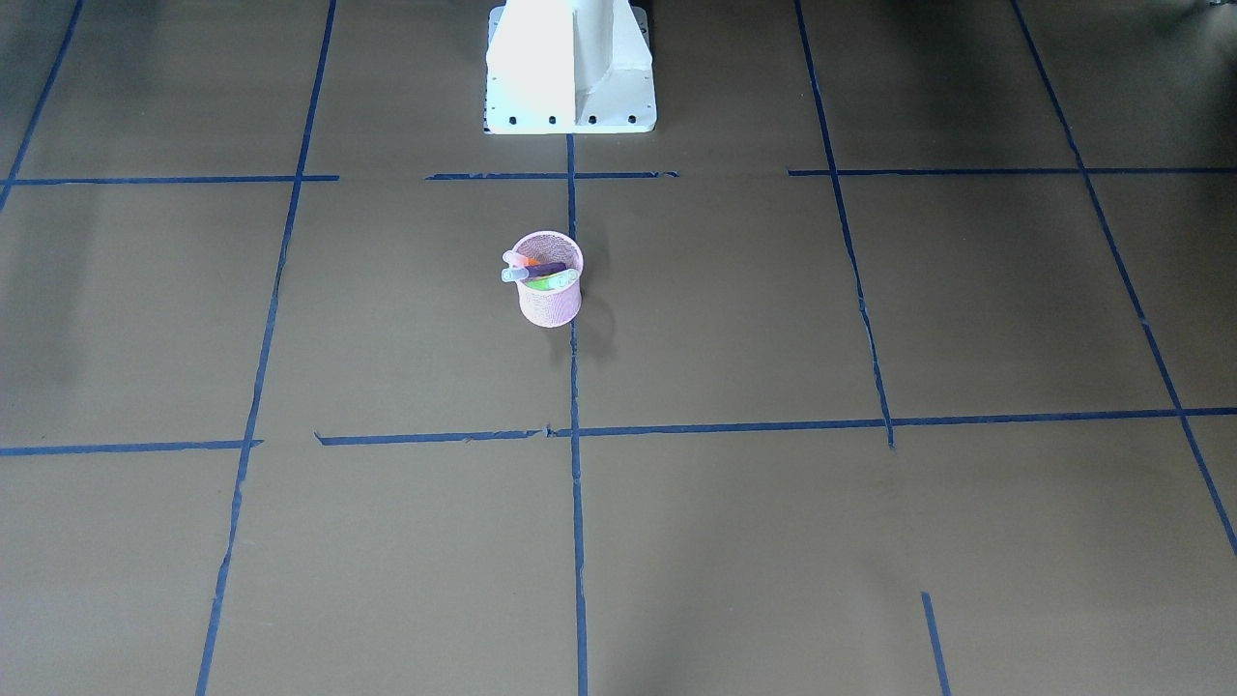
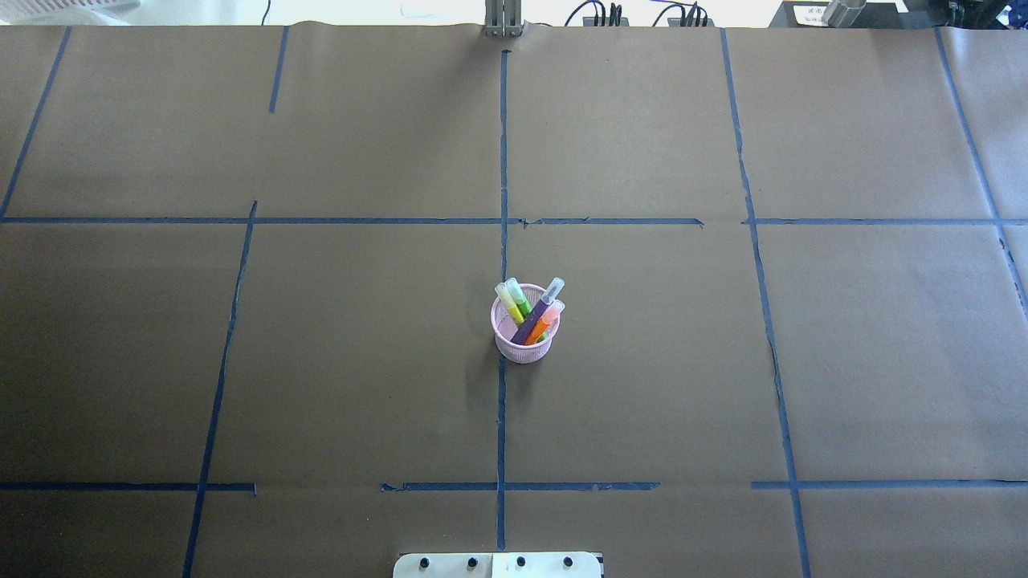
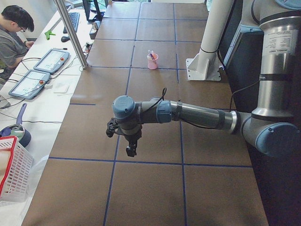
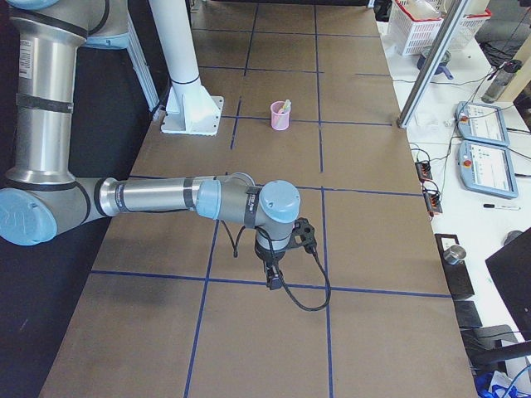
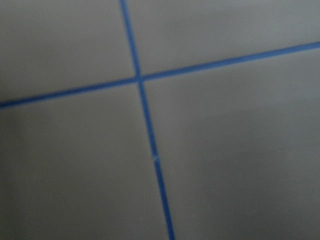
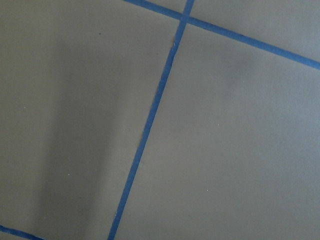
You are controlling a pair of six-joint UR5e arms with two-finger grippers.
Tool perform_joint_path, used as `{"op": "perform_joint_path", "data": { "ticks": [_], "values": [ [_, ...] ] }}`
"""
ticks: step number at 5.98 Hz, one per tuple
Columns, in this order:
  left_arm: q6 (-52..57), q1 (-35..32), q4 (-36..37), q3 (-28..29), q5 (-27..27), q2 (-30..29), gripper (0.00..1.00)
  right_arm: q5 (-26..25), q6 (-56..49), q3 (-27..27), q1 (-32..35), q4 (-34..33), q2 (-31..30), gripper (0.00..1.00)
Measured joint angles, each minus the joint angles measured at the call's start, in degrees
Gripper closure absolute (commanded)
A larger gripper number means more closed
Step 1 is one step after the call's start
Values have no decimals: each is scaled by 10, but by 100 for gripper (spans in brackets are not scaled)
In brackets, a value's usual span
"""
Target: Collect pens into pen holder
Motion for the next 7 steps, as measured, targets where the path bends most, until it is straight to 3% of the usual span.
{"op": "perform_joint_path", "data": {
  "ticks": [2, 7],
  "values": [
    [-12, -1, -46, -1, 2, 30, 0, 0, -1, -4, 5, 0, -6, 0],
    [-10, -1, -50, 2, 9, 34, 0, 2, -2, -10, 5, 1, -11, 0]
  ]
}}
